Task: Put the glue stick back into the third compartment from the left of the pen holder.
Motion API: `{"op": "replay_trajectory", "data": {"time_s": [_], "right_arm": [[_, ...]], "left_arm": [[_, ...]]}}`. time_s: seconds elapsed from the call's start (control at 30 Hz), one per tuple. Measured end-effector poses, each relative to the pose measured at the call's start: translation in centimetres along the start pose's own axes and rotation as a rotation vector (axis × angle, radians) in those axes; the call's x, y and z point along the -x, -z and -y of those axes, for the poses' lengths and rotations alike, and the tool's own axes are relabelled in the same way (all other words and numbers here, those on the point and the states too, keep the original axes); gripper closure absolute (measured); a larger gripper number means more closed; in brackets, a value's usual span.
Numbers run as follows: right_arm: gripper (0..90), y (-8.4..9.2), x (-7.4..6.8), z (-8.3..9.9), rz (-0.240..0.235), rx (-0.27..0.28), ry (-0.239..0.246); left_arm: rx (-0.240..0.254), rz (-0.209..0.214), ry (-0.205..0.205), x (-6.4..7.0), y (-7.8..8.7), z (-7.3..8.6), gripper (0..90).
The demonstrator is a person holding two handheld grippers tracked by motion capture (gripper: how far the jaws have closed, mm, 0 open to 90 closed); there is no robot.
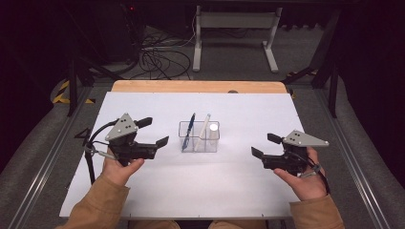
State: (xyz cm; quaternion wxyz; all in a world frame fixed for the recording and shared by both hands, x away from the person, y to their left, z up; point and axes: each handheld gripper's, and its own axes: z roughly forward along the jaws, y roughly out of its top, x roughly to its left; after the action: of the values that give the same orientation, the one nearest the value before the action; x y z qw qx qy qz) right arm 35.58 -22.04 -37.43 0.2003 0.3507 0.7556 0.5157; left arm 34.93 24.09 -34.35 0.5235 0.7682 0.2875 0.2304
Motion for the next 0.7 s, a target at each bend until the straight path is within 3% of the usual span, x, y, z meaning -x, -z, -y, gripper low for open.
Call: {"op": "replay_trajectory", "data": {"time_s": [0.17,0.27,0.47,0.6,0.7], "right_arm": [[19.3,0.1,-0.1,0.0,-0.01,0.017,0.015],[19.3,0.2,-0.1,0.1,-0.019,0.017,0.02],[19.3,0.3,-0.2,0.2,-0.029,0.024,0.036],[19.3,0.4,-0.2,0.2,-0.032,0.028,0.041],[19.3,0.4,-0.3,0.3,-0.035,0.03,0.047]], "left_arm": [[-0.015,-0.055,-0.023,0.1,1.0,1.5,15.4],[-0.006,-0.06,-0.013,0.1,1.4,2.3,13.9],[-0.05,-0.096,-0.036,0.6,1.7,3.8,11.8],[-0.047,-0.083,0.022,0.0,2.1,4.8,11.5],[-0.02,-0.047,0.086,-0.8,2.4,6.0,11.6]]}}
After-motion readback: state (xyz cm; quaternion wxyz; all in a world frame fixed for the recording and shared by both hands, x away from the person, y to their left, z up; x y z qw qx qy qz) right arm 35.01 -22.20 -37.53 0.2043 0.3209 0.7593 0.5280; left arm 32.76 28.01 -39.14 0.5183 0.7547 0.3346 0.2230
